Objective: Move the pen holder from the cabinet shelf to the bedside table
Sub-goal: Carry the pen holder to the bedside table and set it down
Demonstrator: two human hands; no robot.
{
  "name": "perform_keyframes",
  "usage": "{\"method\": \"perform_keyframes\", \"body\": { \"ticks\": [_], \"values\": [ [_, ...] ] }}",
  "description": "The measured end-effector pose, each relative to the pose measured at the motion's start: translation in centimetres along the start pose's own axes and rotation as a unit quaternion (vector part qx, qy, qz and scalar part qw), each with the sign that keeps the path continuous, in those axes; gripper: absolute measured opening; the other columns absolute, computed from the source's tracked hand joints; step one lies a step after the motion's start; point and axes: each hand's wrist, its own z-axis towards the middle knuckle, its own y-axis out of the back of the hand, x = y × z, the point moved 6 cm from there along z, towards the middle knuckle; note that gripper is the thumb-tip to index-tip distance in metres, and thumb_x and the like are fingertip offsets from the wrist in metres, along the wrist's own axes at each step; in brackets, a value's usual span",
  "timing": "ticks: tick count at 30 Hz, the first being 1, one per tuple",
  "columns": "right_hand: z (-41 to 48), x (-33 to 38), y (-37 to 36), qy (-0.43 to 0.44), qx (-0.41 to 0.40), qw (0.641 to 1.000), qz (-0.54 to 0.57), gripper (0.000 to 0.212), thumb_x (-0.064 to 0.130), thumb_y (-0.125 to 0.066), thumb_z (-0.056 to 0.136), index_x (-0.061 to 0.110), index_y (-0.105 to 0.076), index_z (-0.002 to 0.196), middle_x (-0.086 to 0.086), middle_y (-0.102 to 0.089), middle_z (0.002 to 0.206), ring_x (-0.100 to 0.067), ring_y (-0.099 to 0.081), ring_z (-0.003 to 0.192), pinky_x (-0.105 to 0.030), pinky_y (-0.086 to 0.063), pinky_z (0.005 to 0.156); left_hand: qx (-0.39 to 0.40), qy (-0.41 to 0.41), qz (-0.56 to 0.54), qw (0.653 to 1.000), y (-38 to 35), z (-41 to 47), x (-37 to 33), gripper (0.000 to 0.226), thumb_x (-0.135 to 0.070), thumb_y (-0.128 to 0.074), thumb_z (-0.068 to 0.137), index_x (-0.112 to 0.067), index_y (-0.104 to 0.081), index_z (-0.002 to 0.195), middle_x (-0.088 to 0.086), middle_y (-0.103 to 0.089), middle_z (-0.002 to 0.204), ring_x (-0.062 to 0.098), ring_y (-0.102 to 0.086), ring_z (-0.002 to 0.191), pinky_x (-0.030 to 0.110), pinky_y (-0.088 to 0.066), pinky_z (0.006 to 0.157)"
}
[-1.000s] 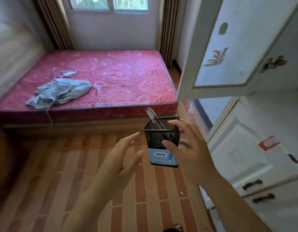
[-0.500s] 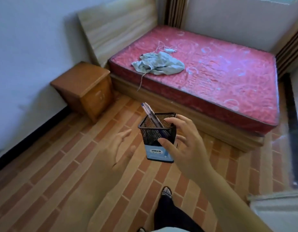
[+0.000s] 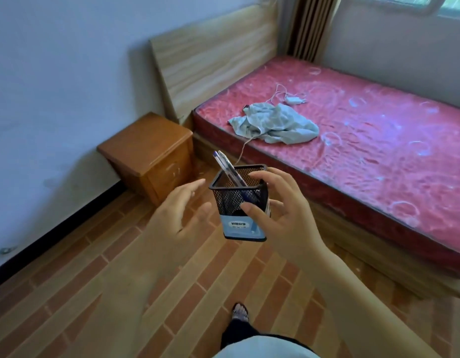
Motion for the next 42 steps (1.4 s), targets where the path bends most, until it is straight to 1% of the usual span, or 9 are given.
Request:
{"method": "perform_keyframes", "body": {
  "ticks": [4, 9, 18, 24, 26, 30, 38, 40, 42],
  "values": [
    [7.1, -2.1, 1.7, 0.010, -0.001, 1.000, 0.013, 0.044, 0.061, -0.059, 0.075, 0.050, -0.049, 0.116, 0.009, -0.042, 0.132, -0.019, -0.050, 0.120, -0.045, -0.052, 0.088, -0.024, 0.002, -0.019, 1.000, -0.2, 7.2, -0.5, 0.068, -0.074, -0.032, 0.075, -0.040, -0.039, 0.133, -0.024, -0.040, 0.137, -0.007, -0.038, 0.122, 0.005, -0.030, 0.078],
    [13.1, -5.2, 2.6, -0.008, -0.006, 1.000, 0.012, 0.045, 0.055, -0.060, 0.075, 0.045, -0.049, 0.117, 0.007, -0.044, 0.131, -0.018, -0.049, 0.120, -0.044, -0.052, 0.088, -0.014, 0.012, -0.031, 0.999, -1.3, 13.7, 0.4, 0.066, -0.076, -0.032, 0.075, -0.044, -0.038, 0.132, -0.025, -0.042, 0.134, -0.009, -0.038, 0.121, 0.006, -0.028, 0.081],
    [26.0, -10.2, 1.9, -0.020, -0.019, 1.000, 0.002, 0.042, 0.051, -0.062, 0.076, 0.045, -0.050, 0.116, 0.010, -0.046, 0.129, -0.015, -0.047, 0.121, -0.045, -0.049, 0.091, 0.004, 0.011, -0.031, 0.999, -1.2, 27.8, 4.2, 0.047, -0.057, -0.041, 0.087, -0.043, -0.038, 0.132, -0.029, -0.040, 0.130, -0.014, -0.037, 0.118, 0.012, -0.029, 0.089],
    [36.7, -12.2, 0.9, -0.015, -0.049, 0.999, -0.004, 0.039, 0.045, -0.066, 0.077, 0.046, -0.052, 0.113, 0.010, -0.048, 0.126, -0.013, -0.050, 0.116, -0.042, -0.051, 0.089, 0.024, -0.026, -0.026, 0.999, 0.3, 39.7, 6.6, 0.052, -0.061, -0.038, 0.083, -0.042, -0.038, 0.132, -0.023, -0.045, 0.132, -0.011, -0.040, 0.119, 0.010, -0.031, 0.088],
    [40.0, -12.7, 0.7, -0.013, -0.062, 0.998, -0.009, 0.040, 0.040, -0.068, 0.078, 0.047, -0.051, 0.113, 0.010, -0.049, 0.126, -0.012, -0.050, 0.115, -0.041, -0.050, 0.090, 0.027, -0.033, -0.030, 0.999, 1.0, 43.4, 7.2, 0.050, -0.059, -0.040, 0.085, -0.042, -0.039, 0.132, -0.022, -0.046, 0.128, -0.013, -0.038, 0.119, 0.005, -0.032, 0.084],
    [45.8, -14.6, -0.2, -0.022, -0.067, 0.998, -0.008, 0.040, 0.046, -0.064, 0.077, 0.047, -0.051, 0.114, 0.010, -0.047, 0.128, -0.015, -0.048, 0.120, -0.045, -0.048, 0.093, 0.038, -0.027, -0.032, 0.998, 1.6, 49.7, 8.8, 0.048, -0.053, -0.041, 0.086, -0.042, -0.038, 0.132, -0.024, -0.044, 0.130, -0.017, -0.037, 0.115, 0.003, -0.030, 0.081],
    [58.3, -18.2, -4.4, -0.003, -0.010, 1.000, 0.009, 0.038, 0.046, -0.064, 0.077, 0.045, -0.051, 0.112, 0.012, -0.047, 0.125, -0.014, -0.047, 0.120, -0.046, -0.048, 0.093, -0.006, 0.038, -0.031, 0.999, 4.0, 58.6, 14.3, 0.045, -0.051, -0.044, 0.086, -0.043, -0.039, 0.130, -0.036, -0.041, 0.120, -0.025, -0.036, 0.109, -0.008, -0.027, 0.077],
    [61.9, -19.0, -6.2, 0.011, 0.019, 1.000, 0.019, 0.039, 0.040, -0.068, 0.078, 0.043, -0.052, 0.113, 0.012, -0.047, 0.124, -0.012, -0.047, 0.118, -0.044, -0.048, 0.094, -0.031, 0.075, -0.025, 0.996, 4.7, 60.5, 16.2, 0.044, -0.056, -0.041, 0.085, -0.049, -0.037, 0.128, -0.038, -0.039, 0.119, -0.025, -0.035, 0.109, -0.004, -0.029, 0.078],
    [65.5, -20.1, -7.9, 0.012, 0.048, 0.998, 0.033, 0.040, 0.032, -0.071, 0.079, 0.042, -0.053, 0.112, 0.011, -0.046, 0.125, -0.012, -0.047, 0.119, -0.044, -0.046, 0.096, -0.055, 0.116, -0.019, 0.992, 5.5, 62.4, 18.0, 0.047, -0.060, -0.040, 0.083, -0.050, -0.036, 0.129, -0.032, -0.040, 0.126, -0.015, -0.037, 0.116, 0.007, -0.028, 0.088]
  ]
}}
